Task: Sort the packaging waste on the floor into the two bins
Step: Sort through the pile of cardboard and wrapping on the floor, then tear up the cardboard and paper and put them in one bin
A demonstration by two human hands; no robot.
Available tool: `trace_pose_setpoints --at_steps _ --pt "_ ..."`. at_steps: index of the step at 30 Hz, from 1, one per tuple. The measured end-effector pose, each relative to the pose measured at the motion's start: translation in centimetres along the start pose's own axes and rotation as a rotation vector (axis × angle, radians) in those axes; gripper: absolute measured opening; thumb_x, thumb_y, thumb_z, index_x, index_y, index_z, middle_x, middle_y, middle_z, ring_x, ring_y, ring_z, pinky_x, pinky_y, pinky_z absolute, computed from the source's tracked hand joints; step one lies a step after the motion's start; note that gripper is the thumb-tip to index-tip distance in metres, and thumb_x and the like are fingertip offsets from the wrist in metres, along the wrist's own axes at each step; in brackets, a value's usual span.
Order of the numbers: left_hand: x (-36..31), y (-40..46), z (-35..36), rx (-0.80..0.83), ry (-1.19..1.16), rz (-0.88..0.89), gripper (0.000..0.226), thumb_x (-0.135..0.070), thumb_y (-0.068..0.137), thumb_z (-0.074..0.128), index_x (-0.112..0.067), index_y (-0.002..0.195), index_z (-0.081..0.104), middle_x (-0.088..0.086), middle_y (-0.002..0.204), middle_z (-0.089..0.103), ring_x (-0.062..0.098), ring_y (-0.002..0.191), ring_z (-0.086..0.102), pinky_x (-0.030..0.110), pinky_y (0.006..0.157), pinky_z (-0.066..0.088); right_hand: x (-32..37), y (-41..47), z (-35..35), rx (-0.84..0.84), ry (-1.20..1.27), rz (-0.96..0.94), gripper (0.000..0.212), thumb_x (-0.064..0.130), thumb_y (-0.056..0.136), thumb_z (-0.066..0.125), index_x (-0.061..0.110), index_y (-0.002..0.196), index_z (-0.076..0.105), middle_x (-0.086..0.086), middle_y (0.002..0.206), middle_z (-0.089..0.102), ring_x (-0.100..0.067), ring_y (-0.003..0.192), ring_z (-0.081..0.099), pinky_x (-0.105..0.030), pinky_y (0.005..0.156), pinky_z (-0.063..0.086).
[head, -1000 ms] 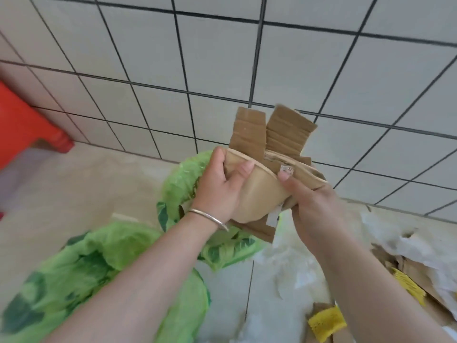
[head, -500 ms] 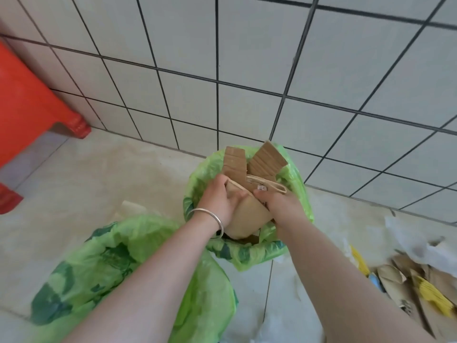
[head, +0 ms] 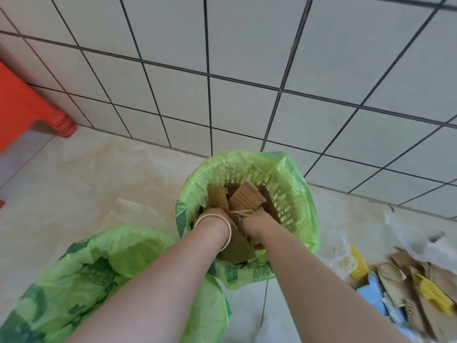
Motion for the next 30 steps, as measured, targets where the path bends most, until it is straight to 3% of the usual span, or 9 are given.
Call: trace_pose_setpoints --at_steps 3,5,9,13,16,20,24,27,30 --pt "0.4 0.2 -0.5 -0.086 0.097 0.008 0.047 -0.017 0.095 0.044 0.007 0.134 0.039 0.017 0.135 0.051 0.03 0.122 0.053 0.038 0.098 0.044 0.0 -0.5 -0.2 -0.001 -0.059 0.0 0.014 0.018 0.096 0.041 0.009 0.097 0.052 -0.014 0.101 0.055 -0.032 0.115 0.056 -0.037 0.097 0.047" --pt "0.4 -0.2 -0.8 -0.117 0.23 0.041 0.048 -0.019 0.09 0.049 0.003 0.131 0.043 0.014 0.122 0.06 0.029 0.109 0.061 0.034 0.085 0.049 0.2 -1.0 -1.0 -0.067 -0.051 -0.024 0.016 0.02 0.094 0.045 0.008 0.103 0.053 -0.016 0.109 0.059 -0.031 0.113 0.057 -0.034 0.095 0.048" --pt "-0.1 -2.2 -2.7 -0.193 0.345 0.087 0.031 -0.026 0.087 0.053 -0.011 0.111 0.065 0.008 0.104 0.065 0.027 0.095 0.065 0.032 0.073 0.05 -0.1 -2.1 -1.8 -0.151 0.003 -0.056 0.014 0.021 0.089 0.053 0.007 0.088 0.055 -0.011 0.099 0.061 -0.028 0.102 0.062 -0.032 0.083 0.051" --pt "-1.1 -5.5 -5.3 -0.323 0.359 0.138 0.036 -0.038 0.091 0.049 -0.011 0.111 0.062 0.007 0.096 0.06 0.027 0.094 0.063 0.033 0.075 0.049 -0.6 -4.2 -3.2 -0.265 0.135 -0.088 0.044 0.03 0.081 0.062 0.006 0.118 0.055 -0.009 0.111 0.064 -0.024 0.09 0.059 -0.026 0.067 0.042" --pt "-2.7 -7.7 -6.4 -0.397 0.316 0.224 0.042 -0.049 0.092 0.042 -0.015 0.109 0.061 0.007 0.095 0.061 0.026 0.089 0.06 0.031 0.068 0.041 -0.6 -6.8 -4.3 -0.354 0.152 -0.207 0.043 0.033 0.087 0.055 0.011 0.124 0.05 -0.007 0.115 0.061 -0.023 0.095 0.06 -0.025 0.067 0.043" --pt "-4.6 -9.6 -5.9 -0.435 0.296 0.308 0.035 -0.044 0.094 0.038 -0.018 0.077 0.052 0.002 0.08 0.05 0.023 0.074 0.051 0.03 0.064 0.04 -1.4 -8.9 -5.1 -0.439 0.237 -0.315 0.032 0.02 0.088 0.052 0.016 0.119 0.057 0.0 0.097 0.064 -0.012 0.076 0.054 -0.021 0.056 0.042" --pt "-5.6 -11.0 -4.6 -0.417 0.317 0.404 0.02 -0.026 0.093 0.041 -0.018 0.086 0.058 0.004 0.085 0.056 0.024 0.077 0.052 0.032 0.064 0.039 -2.6 -9.5 -5.9 -0.492 0.287 -0.326 0.024 0.013 0.086 0.054 0.016 0.108 0.064 0.006 0.083 0.06 -0.01 0.075 0.054 -0.006 0.053 0.036" --pt "-6.3 -12.1 -3.2 -0.362 0.285 0.488 0.023 -0.026 0.094 0.04 -0.017 0.106 0.057 0.008 0.104 0.062 0.028 0.094 0.058 0.034 0.071 0.043 -3.5 -9.9 -6.4 -0.51 0.334 -0.342 0.021 0.008 0.086 0.052 0.019 0.095 0.067 0.012 0.074 0.059 0.001 0.066 0.054 -0.001 0.05 0.039" --pt "-8.3 -13.8 -1.7 -0.345 0.202 0.613 0.026 -0.023 0.095 0.038 -0.014 0.112 0.055 0.012 0.108 0.064 0.03 0.101 0.058 0.035 0.075 0.044 -4.9 -10.8 -7.4 -0.55 0.406 -0.362 0.025 0.006 0.085 0.05 0.027 0.078 0.064 0.013 0.069 0.062 -0.002 0.068 0.057 0.001 0.05 0.038"
Point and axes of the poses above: each hand's wrist, its own y-axis towards the middle knuckle, its own z-axis out of the palm, x = y × z, the point moved 9 cm from there along y, towards the middle knuckle
